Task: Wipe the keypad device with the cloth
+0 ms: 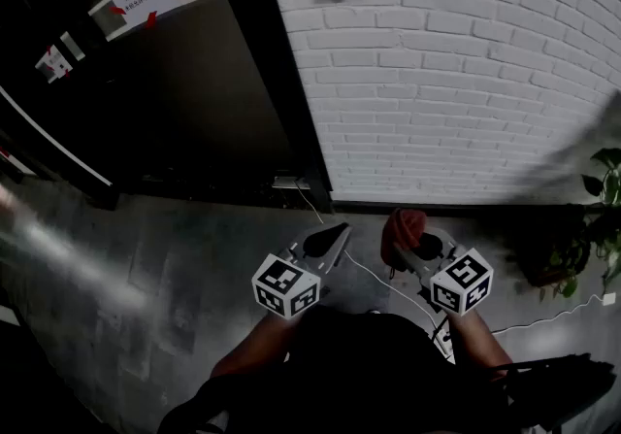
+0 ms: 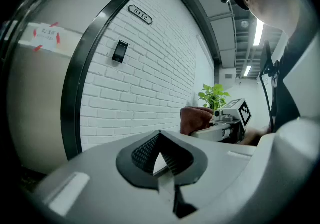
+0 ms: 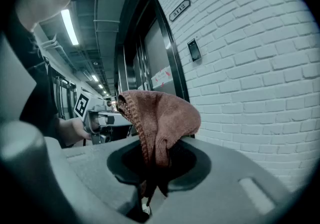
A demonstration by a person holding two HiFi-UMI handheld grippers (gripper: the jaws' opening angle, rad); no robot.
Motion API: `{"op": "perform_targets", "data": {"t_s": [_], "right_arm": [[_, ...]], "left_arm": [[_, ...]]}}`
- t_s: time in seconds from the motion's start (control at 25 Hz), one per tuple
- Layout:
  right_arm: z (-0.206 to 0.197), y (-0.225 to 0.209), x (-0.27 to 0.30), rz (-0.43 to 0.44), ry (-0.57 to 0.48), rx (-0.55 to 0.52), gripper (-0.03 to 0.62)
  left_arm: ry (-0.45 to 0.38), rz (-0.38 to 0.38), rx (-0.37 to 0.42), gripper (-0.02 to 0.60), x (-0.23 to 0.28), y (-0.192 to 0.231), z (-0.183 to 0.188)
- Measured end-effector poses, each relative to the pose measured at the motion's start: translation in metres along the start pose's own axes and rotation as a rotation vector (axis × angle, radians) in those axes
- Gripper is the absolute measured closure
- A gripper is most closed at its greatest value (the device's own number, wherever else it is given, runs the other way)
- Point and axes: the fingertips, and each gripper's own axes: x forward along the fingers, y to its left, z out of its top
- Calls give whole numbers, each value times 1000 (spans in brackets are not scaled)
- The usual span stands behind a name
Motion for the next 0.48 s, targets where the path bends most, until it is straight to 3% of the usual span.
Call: {"op": "perform_targets", "data": {"t_s": [0.48], "right_arm": [[1,-17,29,-30,29,0,526]], "left_arm": [[3,-35,-12,565,13,35,5]]}}
